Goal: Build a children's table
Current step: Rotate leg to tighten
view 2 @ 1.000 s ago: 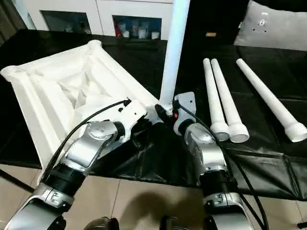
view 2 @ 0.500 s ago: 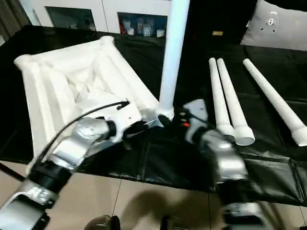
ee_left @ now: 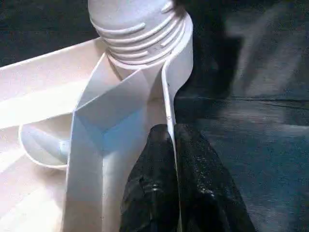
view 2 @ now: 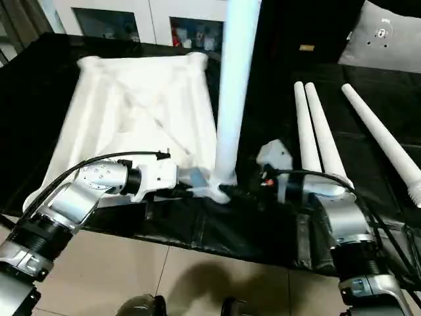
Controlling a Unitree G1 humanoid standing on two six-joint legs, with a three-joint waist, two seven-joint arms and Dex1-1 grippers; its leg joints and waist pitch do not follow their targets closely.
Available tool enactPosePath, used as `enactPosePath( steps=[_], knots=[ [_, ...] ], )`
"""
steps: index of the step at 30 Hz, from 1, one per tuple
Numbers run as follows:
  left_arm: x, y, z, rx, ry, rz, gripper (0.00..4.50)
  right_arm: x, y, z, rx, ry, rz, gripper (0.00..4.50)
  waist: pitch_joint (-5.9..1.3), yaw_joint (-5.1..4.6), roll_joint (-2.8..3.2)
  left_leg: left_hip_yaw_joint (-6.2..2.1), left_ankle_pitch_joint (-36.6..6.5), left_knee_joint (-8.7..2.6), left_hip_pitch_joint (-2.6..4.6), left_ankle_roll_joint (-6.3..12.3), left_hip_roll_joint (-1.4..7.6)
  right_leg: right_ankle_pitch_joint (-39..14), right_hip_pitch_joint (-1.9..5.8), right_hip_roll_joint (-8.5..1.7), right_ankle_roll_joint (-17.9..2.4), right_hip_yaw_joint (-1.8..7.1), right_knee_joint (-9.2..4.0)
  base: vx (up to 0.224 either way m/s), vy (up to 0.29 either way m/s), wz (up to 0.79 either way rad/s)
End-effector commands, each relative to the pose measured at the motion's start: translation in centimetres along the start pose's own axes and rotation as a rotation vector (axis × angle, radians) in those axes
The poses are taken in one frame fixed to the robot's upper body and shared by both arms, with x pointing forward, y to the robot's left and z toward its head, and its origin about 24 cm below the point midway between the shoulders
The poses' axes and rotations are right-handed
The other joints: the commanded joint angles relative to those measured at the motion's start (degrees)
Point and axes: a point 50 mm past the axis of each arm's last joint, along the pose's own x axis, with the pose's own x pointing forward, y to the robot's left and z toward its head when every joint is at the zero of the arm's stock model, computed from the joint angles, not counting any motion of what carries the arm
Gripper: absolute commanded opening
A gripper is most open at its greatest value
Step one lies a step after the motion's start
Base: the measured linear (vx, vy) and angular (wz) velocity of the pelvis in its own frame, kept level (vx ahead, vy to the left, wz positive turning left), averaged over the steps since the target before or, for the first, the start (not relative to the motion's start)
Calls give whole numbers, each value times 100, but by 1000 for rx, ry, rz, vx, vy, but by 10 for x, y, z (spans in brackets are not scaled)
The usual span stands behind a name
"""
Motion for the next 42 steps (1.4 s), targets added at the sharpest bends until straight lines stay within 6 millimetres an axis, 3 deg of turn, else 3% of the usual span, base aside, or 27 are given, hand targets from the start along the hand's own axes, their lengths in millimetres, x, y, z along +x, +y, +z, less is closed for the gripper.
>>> enactPosePath(
  steps=[1, 16, 22, 25, 26, 27, 28, 30, 33, 35, 37, 38, 42],
  knots=[
    [13, -16, -5, 24, 51, -138, 0, 0, 0, 1, -17, 12, 19, 424, -435, -22, -60, -113, -794, -364, 60, 677, 377, -1442, 331, -570, -1127, 360, -353, 0, 0, 0],
    [11, -16, -3, 45, 38, -177, 0, 8, 9, -4, 56, -12, 101, 287, -437, -18, -53, -116, -748, -361, 51, 674, 374, -1359, 340, -564, -1146, 358, -343, 0, 0, 0],
    [15, -15, -1, -50, -9, -93, 0, 18, 21, -11, 142, -31, 75, 272, -428, -18, -49, -119, -770, -369, 51, 635, 381, -1415, 337, -571, -1147, 357, -351, 0, 0, 0],
    [23, -11, 4, -137, -46, 24, 0, 32, 19, -16, 218, -30, -63, 270, -384, -65, -51, -122, -1023, -399, 78, 504, 370, -1935, 317, -581, -1051, 355, -425, 0, 0, 0],
    [25, -10, 7, -160, -61, 53, 0, 36, 17, -17, 233, -32, -110, 270, -359, -87, -40, -130, -1229, -410, 115, 379, 358, -2427, 296, -585, -943, 341, -483, 0, 0, 0],
    [29, -8, 9, -191, -79, 94, 0, 41, 14, -17, 241, -45, -174, 270, -352, -109, -93, -139, -1351, -420, 113, 318, 336, -2811, 306, -593, -781, 335, -541, -59, 4, -6],
    [35, -6, 14, -231, -106, 135, 0, 46, 9, -17, 278, -64, -257, 270, -347, -118, -83, -149, -1373, -421, 109, 279, 335, -2920, 305, -605, -741, 332, -536, 0, 0, 0],
    [46, -3, 22, -305, -139, 216, 0, 55, 5, -16, 316, -87, -361, 270, -338, -233, -78, -176, -1577, -416, 115, 153, 310, -3330, 284, -607, -584, 287, -607, 0, 0, 0],
    [60, 4, 34, -393, -153, 345, 0, 68, 3, -18, 386, -70, -483, 269, -346, -306, -95, -169, -1534, -418, 114, 255, 307, -3143, 261, -572, -552, 309, -619, 0, 0, 0],
    [65, 8, 40, -418, -155, 415, 0, 72, 1, -20, 409, -48, -551, 269, -352, -320, -115, -150, -1444, -394, 105, 327, 262, -3176, 263, -574, -534, 307, -628, 0, 0, 0],
    [67, 10, 44, -424, -160, 441, 0, 73, -1, -20, 420, -53, -591, 269, -373, -301, -95, -144, -1298, -387, 92, 387, 256, -3131, 265, -572, -480, 309, -633, 0, 0, 0],
    [69, 12, 47, -435, -164, 465, 0, 74, -2, -20, 440, -75, -621, 325, -387, -299, -94, -146, -1233, -394, 73, 423, 271, -2950, 273, -567, -499, 319, -605, 0, 0, 0],
    [68, 13, 50, -419, -162, 472, 0, 74, -3, -20, 453, -96, -657, 361, -454, -273, -72, -144, -787, -382, 31, 589, 311, -1859, 309, -553, -807, 341, -467, 0, 0, 0]
  ],
)
